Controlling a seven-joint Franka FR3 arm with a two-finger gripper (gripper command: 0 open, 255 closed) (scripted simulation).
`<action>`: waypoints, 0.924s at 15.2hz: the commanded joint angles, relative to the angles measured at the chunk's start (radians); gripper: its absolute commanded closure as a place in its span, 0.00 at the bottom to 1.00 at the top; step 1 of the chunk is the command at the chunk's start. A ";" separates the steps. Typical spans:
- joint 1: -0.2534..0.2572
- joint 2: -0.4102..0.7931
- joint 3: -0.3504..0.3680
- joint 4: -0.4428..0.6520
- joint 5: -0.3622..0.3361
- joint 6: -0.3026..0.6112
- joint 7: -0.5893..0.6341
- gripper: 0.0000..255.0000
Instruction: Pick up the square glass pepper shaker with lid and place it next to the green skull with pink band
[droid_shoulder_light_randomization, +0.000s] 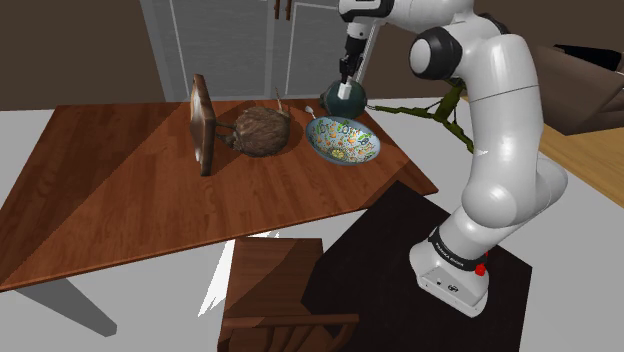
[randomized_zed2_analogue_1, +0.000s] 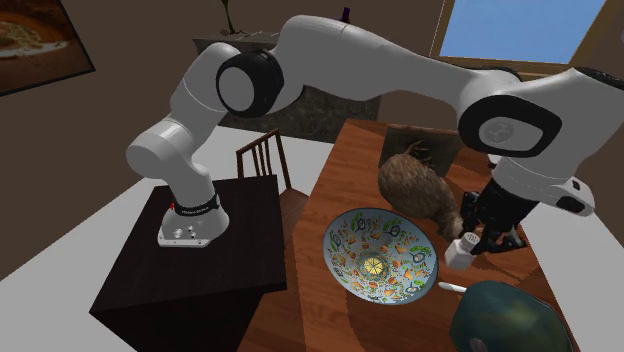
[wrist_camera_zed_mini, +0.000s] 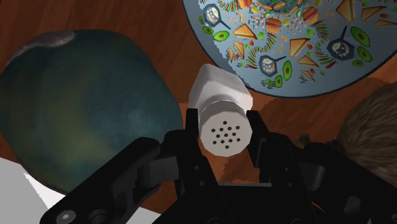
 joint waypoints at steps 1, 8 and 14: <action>0.002 -0.001 0.000 -0.028 0.001 0.028 -0.003 1.00; 0.008 0.017 0.003 -0.093 0.006 0.109 -0.010 1.00; 0.009 0.043 0.008 -0.130 0.013 0.171 -0.015 1.00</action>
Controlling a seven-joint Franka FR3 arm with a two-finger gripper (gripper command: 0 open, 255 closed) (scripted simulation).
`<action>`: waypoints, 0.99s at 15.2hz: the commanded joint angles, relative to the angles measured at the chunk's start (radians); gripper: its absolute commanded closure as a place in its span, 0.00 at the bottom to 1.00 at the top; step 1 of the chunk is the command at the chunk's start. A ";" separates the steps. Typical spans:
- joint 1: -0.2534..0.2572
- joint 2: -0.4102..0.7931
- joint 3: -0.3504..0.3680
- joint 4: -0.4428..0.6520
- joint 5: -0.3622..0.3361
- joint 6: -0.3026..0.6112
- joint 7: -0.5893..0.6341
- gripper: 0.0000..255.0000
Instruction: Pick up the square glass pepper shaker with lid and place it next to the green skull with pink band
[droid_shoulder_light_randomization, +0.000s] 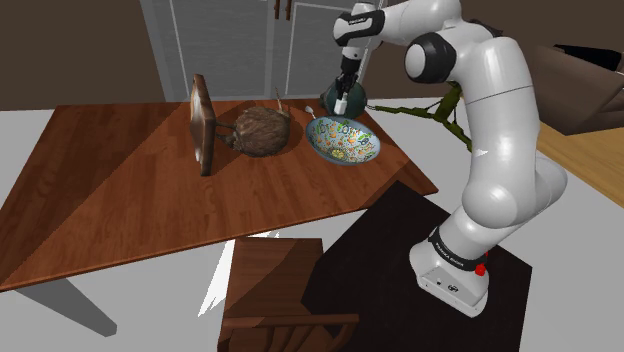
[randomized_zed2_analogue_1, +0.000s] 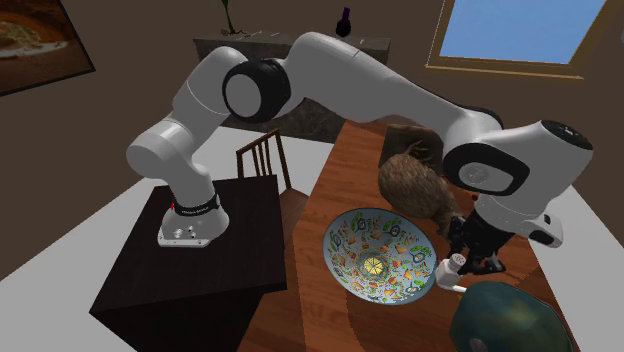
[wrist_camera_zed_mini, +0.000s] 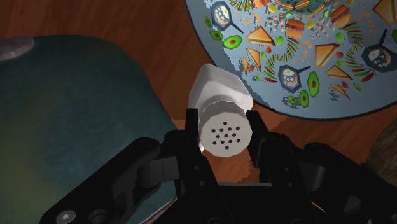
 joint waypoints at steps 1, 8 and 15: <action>0.001 0.008 0.002 -0.012 0.002 0.021 -0.001 1.00; 0.000 0.049 0.008 -0.037 0.011 0.086 -0.007 1.00; -0.003 0.099 0.016 -0.045 0.020 0.144 -0.011 1.00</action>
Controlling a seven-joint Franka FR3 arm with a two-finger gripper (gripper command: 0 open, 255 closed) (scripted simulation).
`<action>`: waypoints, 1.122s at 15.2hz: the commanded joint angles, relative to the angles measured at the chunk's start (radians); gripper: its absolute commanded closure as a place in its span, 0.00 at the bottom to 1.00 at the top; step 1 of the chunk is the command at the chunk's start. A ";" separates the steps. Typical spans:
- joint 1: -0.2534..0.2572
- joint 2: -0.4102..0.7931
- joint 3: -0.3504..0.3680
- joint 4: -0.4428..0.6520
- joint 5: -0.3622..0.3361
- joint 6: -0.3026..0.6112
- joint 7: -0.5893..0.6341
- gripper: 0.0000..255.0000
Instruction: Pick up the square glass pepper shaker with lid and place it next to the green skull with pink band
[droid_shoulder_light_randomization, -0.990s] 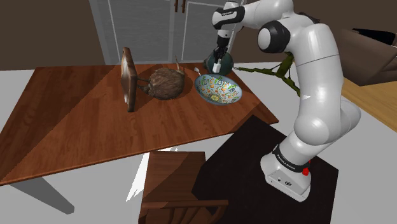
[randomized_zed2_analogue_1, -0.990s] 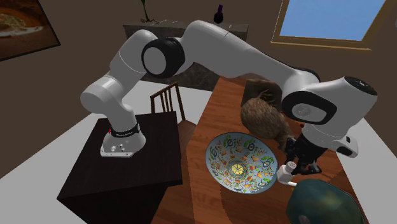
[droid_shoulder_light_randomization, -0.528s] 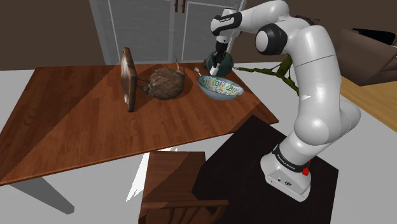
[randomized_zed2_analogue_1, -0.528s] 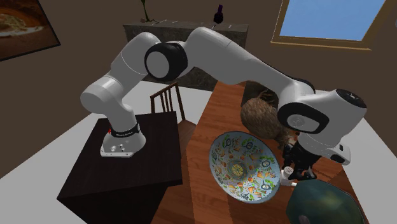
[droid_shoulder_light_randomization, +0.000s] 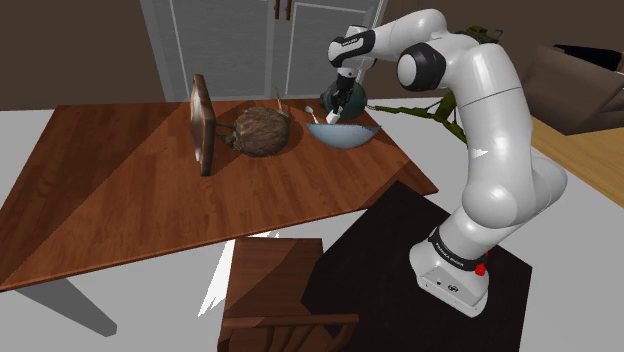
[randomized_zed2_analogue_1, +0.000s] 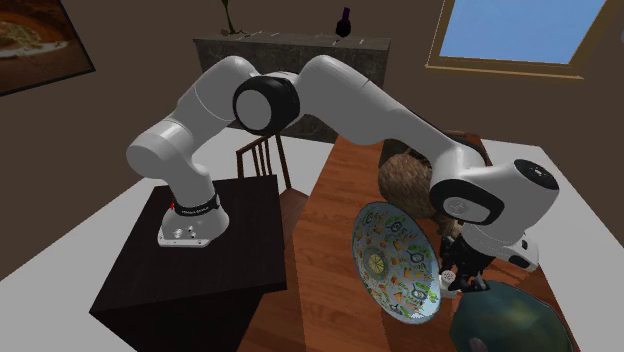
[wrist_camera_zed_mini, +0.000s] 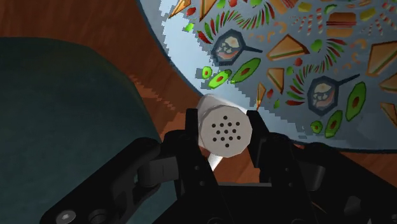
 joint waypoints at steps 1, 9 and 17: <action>-0.003 0.025 0.003 0.002 0.003 0.011 -0.002 1.00; -0.005 0.038 0.007 0.003 0.004 0.023 -0.002 1.00; -0.006 0.022 0.006 0.010 -0.001 0.001 0.000 0.00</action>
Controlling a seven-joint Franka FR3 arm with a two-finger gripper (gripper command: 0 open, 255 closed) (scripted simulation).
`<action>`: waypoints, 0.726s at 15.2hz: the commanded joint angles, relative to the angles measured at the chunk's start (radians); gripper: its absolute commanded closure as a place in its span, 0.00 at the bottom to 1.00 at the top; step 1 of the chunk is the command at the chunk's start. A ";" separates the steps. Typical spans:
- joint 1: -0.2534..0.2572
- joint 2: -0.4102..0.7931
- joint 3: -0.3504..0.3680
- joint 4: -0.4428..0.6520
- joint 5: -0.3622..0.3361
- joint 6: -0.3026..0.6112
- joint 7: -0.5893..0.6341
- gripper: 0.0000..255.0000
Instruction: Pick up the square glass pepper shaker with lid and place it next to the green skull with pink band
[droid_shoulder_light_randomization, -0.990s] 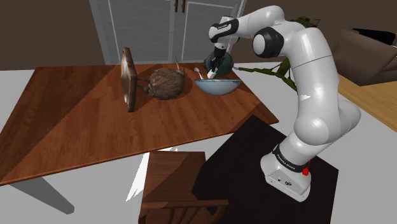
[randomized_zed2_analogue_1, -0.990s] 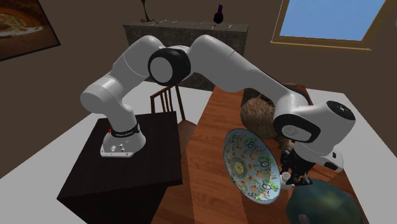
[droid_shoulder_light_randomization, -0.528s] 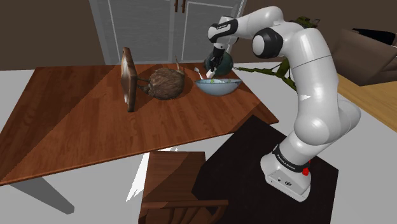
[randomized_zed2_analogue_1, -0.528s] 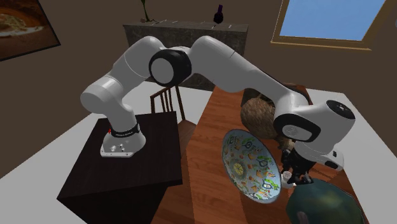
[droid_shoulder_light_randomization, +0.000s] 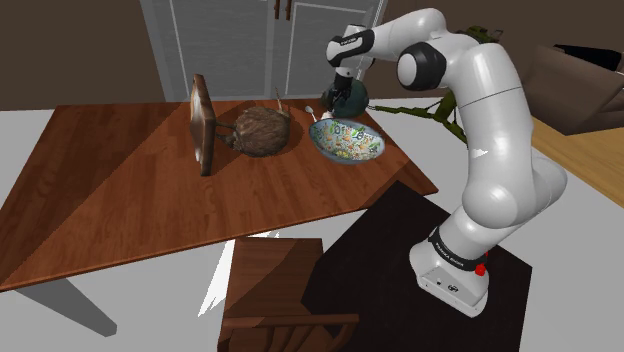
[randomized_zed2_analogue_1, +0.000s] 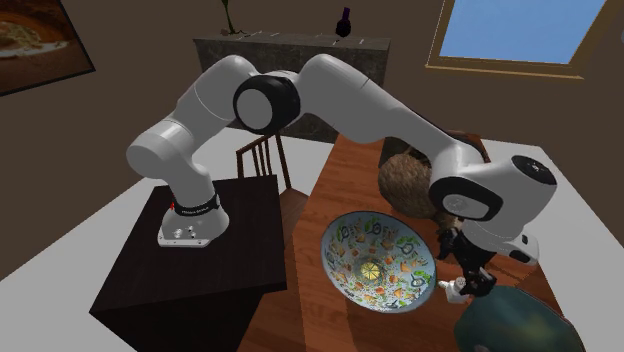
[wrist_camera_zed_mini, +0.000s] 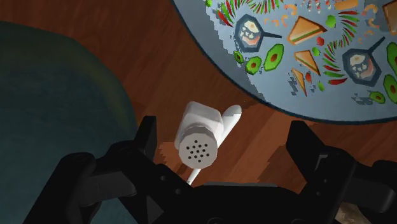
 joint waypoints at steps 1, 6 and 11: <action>-0.011 0.012 -0.008 0.023 -0.007 -0.047 0.004 0.00; -0.012 -0.011 -0.012 0.045 -0.012 -0.091 0.008 0.00; -0.012 -0.011 -0.012 0.045 -0.012 -0.091 0.008 0.00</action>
